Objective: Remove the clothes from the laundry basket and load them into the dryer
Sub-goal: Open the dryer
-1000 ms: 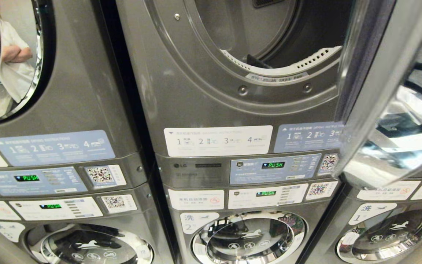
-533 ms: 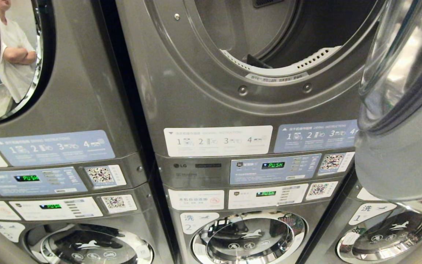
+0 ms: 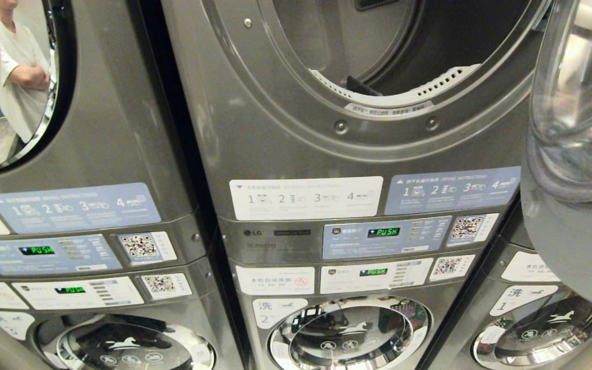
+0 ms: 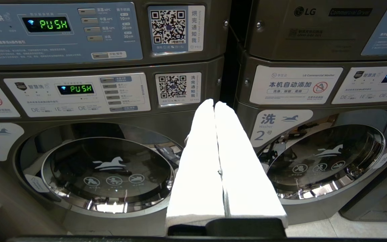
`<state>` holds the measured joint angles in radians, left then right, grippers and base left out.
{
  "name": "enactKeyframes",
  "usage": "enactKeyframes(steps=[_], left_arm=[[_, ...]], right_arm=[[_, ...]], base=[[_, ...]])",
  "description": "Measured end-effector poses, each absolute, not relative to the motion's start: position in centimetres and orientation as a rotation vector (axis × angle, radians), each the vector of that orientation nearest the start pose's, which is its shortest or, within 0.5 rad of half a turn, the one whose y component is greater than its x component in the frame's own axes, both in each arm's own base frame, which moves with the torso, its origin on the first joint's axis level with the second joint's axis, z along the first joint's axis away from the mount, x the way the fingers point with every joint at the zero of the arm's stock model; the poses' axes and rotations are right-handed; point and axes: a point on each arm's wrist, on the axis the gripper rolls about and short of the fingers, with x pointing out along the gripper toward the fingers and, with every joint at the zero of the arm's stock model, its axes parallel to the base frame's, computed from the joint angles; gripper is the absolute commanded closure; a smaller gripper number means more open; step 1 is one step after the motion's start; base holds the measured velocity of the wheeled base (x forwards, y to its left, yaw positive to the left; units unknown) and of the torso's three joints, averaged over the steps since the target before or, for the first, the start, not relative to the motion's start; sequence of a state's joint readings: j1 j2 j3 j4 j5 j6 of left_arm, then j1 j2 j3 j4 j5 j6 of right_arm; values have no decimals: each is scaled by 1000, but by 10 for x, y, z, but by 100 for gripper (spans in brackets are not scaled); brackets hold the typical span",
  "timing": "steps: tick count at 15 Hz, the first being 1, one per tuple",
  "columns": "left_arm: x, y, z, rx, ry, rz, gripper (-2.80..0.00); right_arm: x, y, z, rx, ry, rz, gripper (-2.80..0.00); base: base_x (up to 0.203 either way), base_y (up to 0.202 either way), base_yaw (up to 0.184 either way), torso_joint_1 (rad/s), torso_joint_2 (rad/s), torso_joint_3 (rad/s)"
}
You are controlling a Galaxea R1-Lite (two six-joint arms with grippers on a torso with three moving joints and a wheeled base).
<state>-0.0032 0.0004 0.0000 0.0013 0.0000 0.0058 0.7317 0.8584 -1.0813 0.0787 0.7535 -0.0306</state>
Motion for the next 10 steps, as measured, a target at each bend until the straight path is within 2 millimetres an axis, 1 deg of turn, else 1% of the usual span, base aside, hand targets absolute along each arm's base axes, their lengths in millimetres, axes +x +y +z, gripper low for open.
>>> enactKeyframes(steps=[3, 5, 8, 10], left_arm=[[-23, 0, 75, 6, 2, -3, 0], [-23, 0, 75, 6, 2, -3, 0], [-23, 0, 75, 6, 1, -3, 0], [-23, 0, 75, 6, 2, -3, 0]], right_arm=[[25, 41, 349, -15, -181, 1389, -280], [24, 39, 349, -13, -184, 1355, -280], [23, 35, 349, -1, -185, 1254, -280], [18, 31, 350, 4, -207, 1225, -280]], base=[[0, 0, 0, 0, 0, 0], [0, 0, 0, 0, 0, 0], [0, 0, 0, 0, 0, 0], [0, 0, 0, 0, 0, 0]])
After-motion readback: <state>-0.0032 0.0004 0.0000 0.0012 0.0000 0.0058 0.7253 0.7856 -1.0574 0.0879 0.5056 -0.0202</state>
